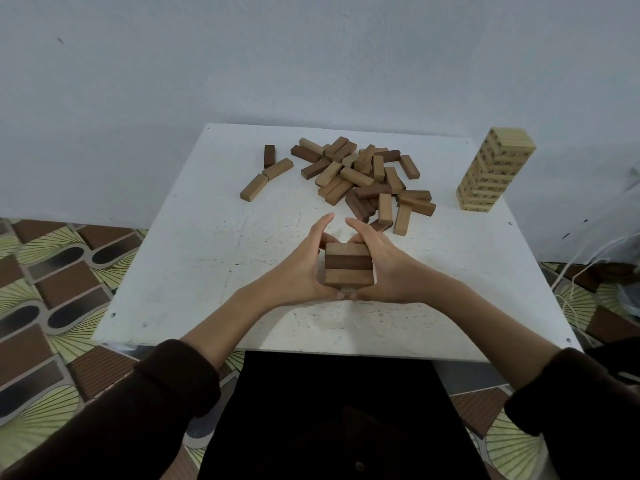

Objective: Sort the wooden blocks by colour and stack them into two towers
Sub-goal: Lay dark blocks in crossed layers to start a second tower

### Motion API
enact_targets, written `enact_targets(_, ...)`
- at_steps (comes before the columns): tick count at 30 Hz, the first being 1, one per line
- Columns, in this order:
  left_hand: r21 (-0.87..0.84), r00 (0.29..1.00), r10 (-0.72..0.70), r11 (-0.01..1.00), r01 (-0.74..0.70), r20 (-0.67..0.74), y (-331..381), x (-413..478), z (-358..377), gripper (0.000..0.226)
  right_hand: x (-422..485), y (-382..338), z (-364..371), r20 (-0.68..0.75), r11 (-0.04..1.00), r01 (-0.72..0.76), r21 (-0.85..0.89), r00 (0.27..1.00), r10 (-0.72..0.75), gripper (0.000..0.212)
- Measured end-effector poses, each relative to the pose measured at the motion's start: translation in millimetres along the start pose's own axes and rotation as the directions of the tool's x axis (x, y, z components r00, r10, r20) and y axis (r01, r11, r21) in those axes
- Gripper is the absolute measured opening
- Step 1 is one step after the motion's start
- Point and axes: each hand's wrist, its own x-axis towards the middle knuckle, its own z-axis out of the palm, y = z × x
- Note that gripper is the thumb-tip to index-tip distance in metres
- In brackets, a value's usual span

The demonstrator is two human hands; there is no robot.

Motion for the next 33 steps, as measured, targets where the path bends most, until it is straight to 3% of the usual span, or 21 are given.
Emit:
enact_targets(6,-0.032,0.997,-0.072,0.997,0.071,-0.019,-4,-12,13,0.13,-18,5,20,-0.139,0.986,-0.097,0.138,0.984,0.116,0.118)
enact_targets(11,-0.069,0.994,-0.09,0.994,0.086,-0.06,-6,-17,31,0.117,-29,4,47,-0.234,0.962,-0.139,0.235,0.952,0.195,0.114)
enact_targets(14,-0.059,0.994,-0.087,0.995,0.083,-0.068,-7,-18,33,0.113,-27,4,52,-0.276,0.971,-0.136,0.199,0.943,0.188,0.113)
enact_targets(27,-0.032,0.995,-0.081,0.996,0.079,-0.062,-8,-16,34,0.112,-24,15,63,-0.269,0.989,-0.133,0.069,0.952,0.147,0.111)
enact_targets(33,-0.022,0.997,-0.079,0.997,0.078,-0.023,-18,-18,22,0.117,-29,15,53,-0.29,0.967,-0.063,0.245,0.947,0.135,0.109)
